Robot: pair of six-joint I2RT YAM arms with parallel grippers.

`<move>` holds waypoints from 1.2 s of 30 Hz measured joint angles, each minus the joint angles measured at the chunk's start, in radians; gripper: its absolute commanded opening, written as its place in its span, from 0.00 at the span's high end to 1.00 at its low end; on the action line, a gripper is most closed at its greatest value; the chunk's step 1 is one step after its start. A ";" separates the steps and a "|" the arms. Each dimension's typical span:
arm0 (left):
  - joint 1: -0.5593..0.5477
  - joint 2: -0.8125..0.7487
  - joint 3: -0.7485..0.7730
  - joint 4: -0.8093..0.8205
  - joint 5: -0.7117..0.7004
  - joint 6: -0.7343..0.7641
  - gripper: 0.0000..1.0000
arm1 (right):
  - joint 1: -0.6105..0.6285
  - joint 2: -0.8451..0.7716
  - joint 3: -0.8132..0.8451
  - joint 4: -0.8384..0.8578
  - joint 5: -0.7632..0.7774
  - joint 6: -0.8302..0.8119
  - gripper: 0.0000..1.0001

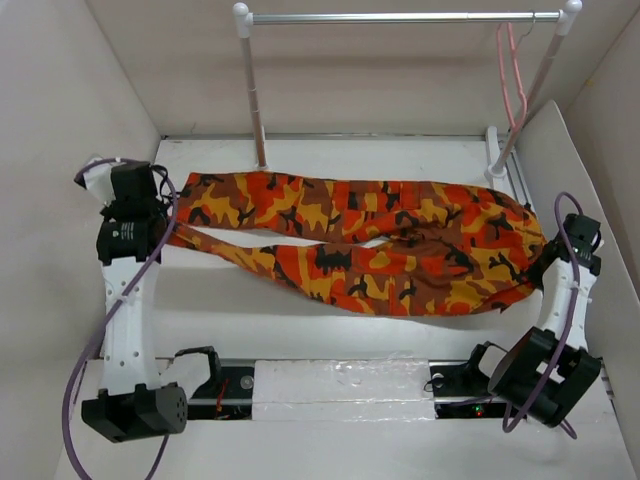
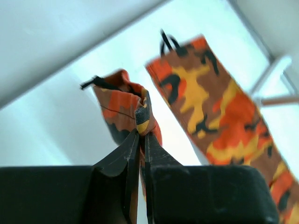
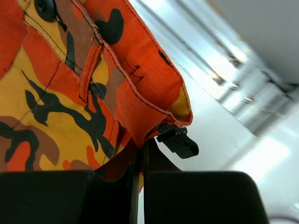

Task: Place the trousers on the hanger
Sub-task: Fold the trousers at the center of the board.

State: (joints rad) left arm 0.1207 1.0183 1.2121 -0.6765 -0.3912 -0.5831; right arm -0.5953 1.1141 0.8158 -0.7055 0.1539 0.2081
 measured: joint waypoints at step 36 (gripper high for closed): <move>0.023 0.747 0.385 0.021 -0.254 -0.010 1.00 | 0.195 0.770 0.897 -0.097 0.048 -0.185 1.00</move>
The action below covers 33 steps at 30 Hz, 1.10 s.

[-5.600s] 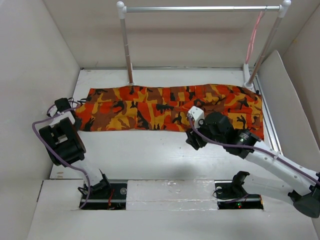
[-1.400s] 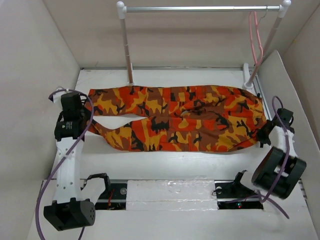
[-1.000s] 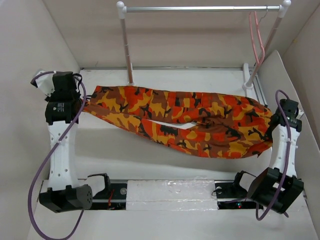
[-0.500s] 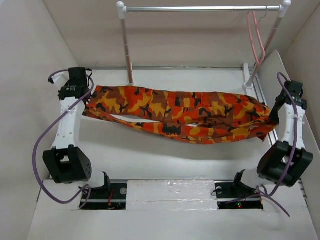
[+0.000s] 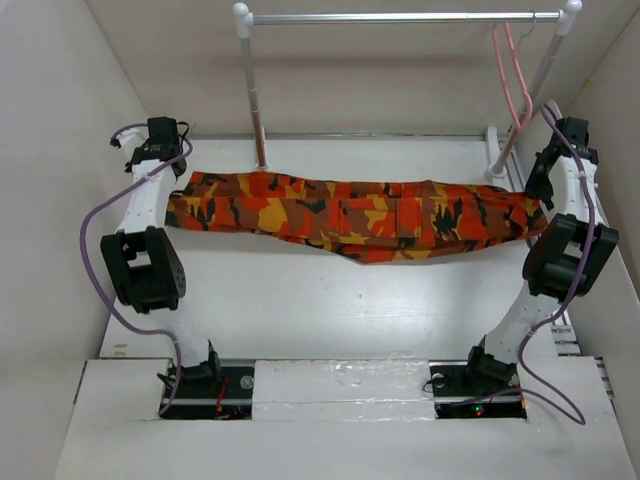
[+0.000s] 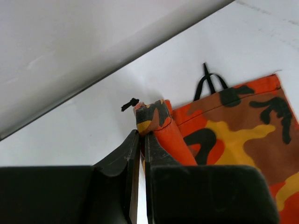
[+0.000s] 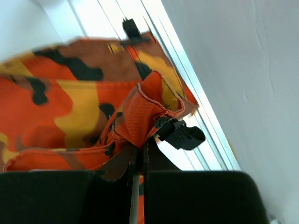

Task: Place the trousers on the hanger
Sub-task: Fold the trousers at the center of the board.

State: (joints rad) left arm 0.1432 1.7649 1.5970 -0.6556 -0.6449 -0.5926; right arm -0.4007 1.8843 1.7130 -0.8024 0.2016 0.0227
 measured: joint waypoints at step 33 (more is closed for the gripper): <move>0.137 -0.087 -0.244 0.246 0.345 0.068 0.89 | 0.034 -0.293 -0.430 0.398 -0.232 0.056 1.00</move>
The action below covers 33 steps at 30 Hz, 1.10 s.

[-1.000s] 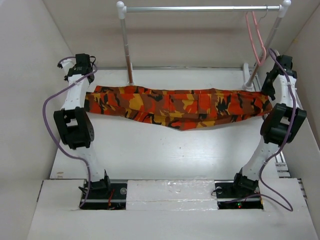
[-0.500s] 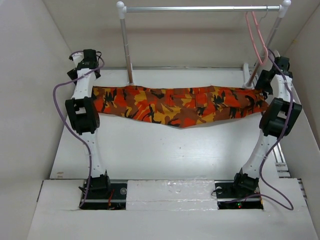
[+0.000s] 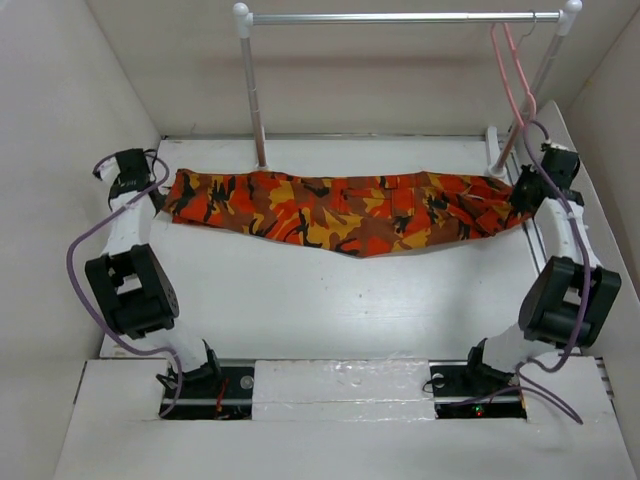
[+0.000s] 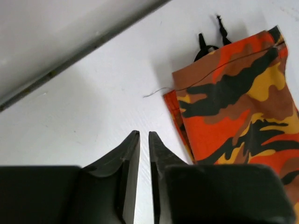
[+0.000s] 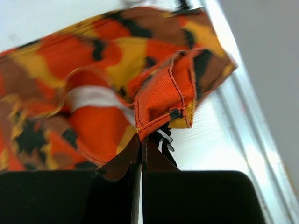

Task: Place the trousers on the hanger
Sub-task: Fold the trousers at the center of the board.

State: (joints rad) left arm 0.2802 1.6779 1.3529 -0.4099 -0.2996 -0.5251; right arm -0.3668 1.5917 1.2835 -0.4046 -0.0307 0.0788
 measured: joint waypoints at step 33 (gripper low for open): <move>0.036 0.218 -0.143 0.248 0.366 -0.150 0.85 | -0.009 -0.299 -0.001 0.003 0.005 -0.011 0.98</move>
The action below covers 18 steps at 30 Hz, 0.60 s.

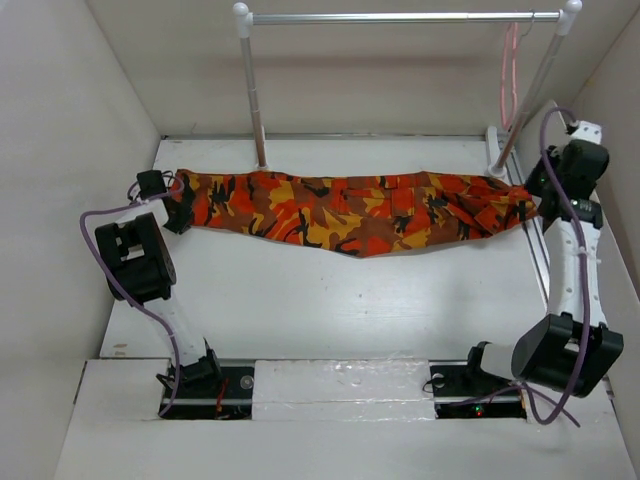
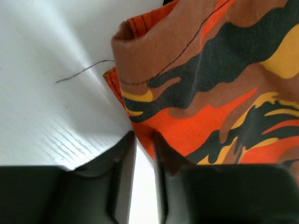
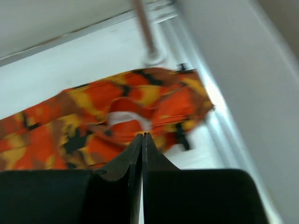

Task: Place the trousers on the hanger
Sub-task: Fold the trousers at the center of the board.

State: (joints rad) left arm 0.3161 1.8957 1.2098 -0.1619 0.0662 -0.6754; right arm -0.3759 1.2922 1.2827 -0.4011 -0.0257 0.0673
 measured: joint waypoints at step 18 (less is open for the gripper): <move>-0.003 0.028 0.048 -0.062 -0.101 0.028 1.00 | 0.215 0.201 -0.456 0.204 -0.193 0.174 0.23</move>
State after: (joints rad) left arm 0.3134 1.9240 1.2583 -0.2237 -0.0353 -0.6472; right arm -0.1612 1.4933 0.8268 -0.1967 -0.2188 0.2409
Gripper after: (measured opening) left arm 0.003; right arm 0.771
